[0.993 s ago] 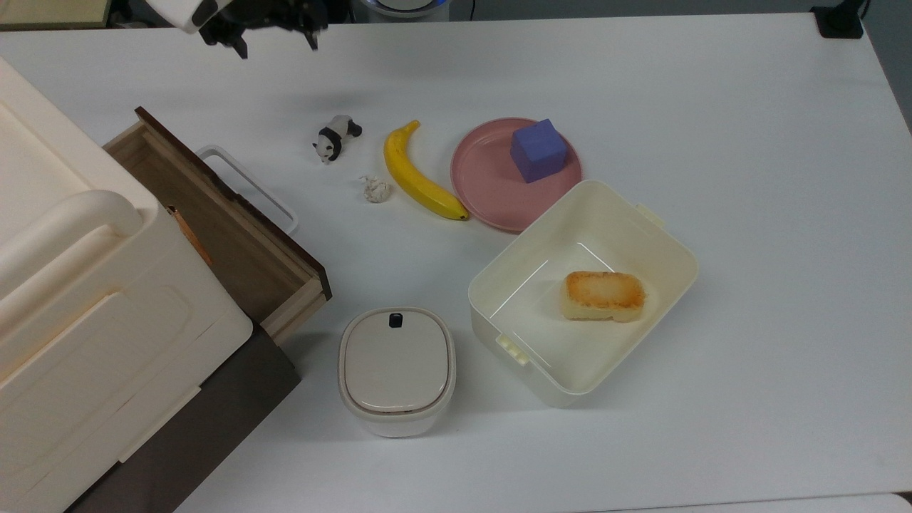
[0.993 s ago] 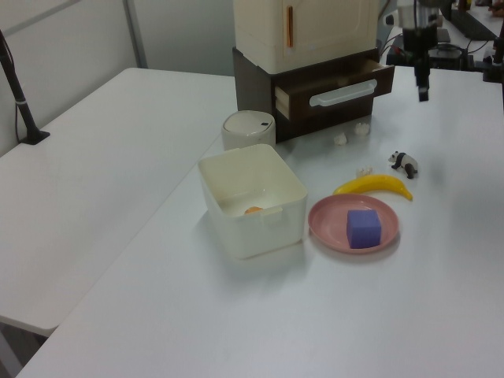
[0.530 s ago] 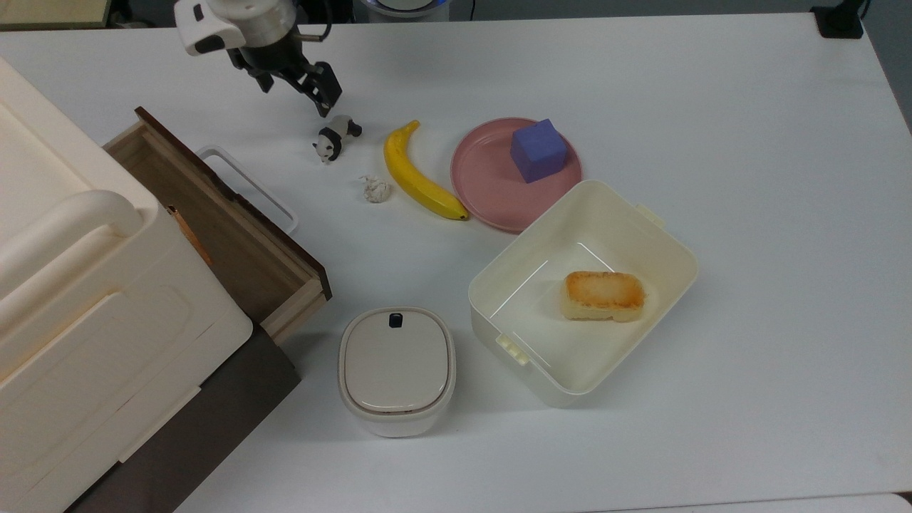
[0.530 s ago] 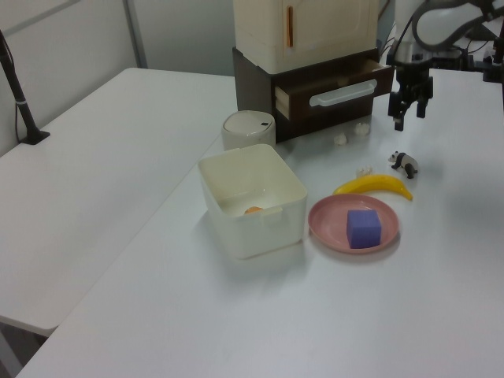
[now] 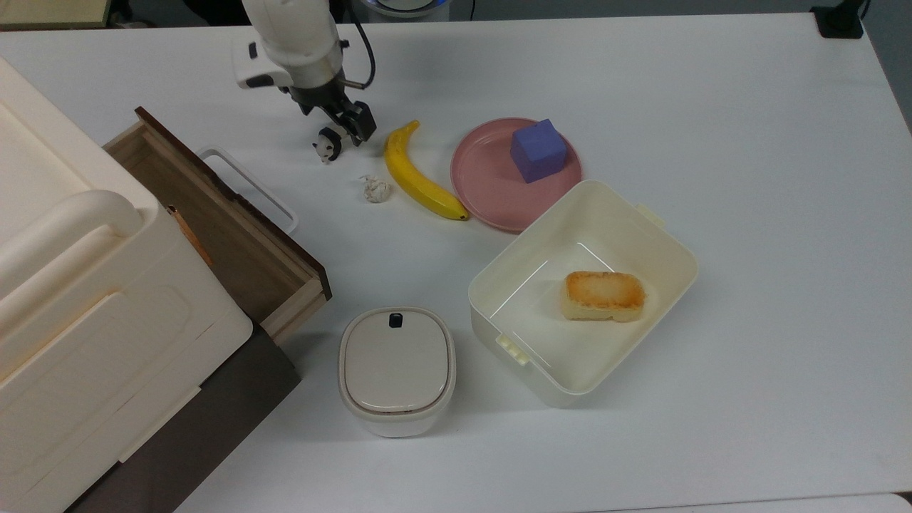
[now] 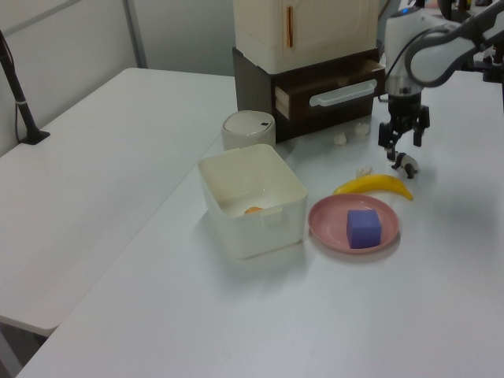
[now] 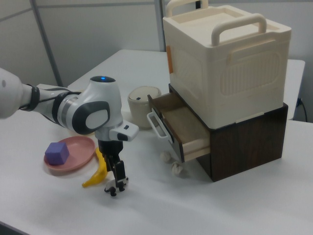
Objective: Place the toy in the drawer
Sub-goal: 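Lower the open gripper over the black-and-white panda toy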
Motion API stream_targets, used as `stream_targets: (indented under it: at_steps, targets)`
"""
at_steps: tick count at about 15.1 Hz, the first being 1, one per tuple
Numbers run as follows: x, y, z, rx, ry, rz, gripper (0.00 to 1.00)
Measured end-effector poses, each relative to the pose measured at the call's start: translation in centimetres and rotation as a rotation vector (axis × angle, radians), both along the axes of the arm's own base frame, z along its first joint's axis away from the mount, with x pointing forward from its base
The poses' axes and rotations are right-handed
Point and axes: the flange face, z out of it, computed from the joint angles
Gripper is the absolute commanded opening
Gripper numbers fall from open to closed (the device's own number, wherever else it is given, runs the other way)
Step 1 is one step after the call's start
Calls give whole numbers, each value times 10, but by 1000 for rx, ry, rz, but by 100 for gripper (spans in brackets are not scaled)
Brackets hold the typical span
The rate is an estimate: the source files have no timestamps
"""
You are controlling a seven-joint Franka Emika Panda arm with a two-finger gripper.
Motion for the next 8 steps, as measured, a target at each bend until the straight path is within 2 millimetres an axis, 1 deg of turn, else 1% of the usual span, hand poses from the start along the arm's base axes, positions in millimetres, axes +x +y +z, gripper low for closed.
stream_targets:
  at_steps: [2, 3, 4, 5, 6, 7, 8]
  targets:
    - [1, 9, -16, -4, 29, 17, 100]
    - [2, 13, -22, -6, 40, 25, 92]
    - [2, 15, -28, -10, 51, 31, 61]
    - [2, 15, -31, -11, 57, 33, 37]
    - [2, 15, -33, -12, 61, 32, 19]
    - [2, 15, -34, -12, 62, 32, 7]
    - [2, 15, -34, -12, 63, 32, 0]
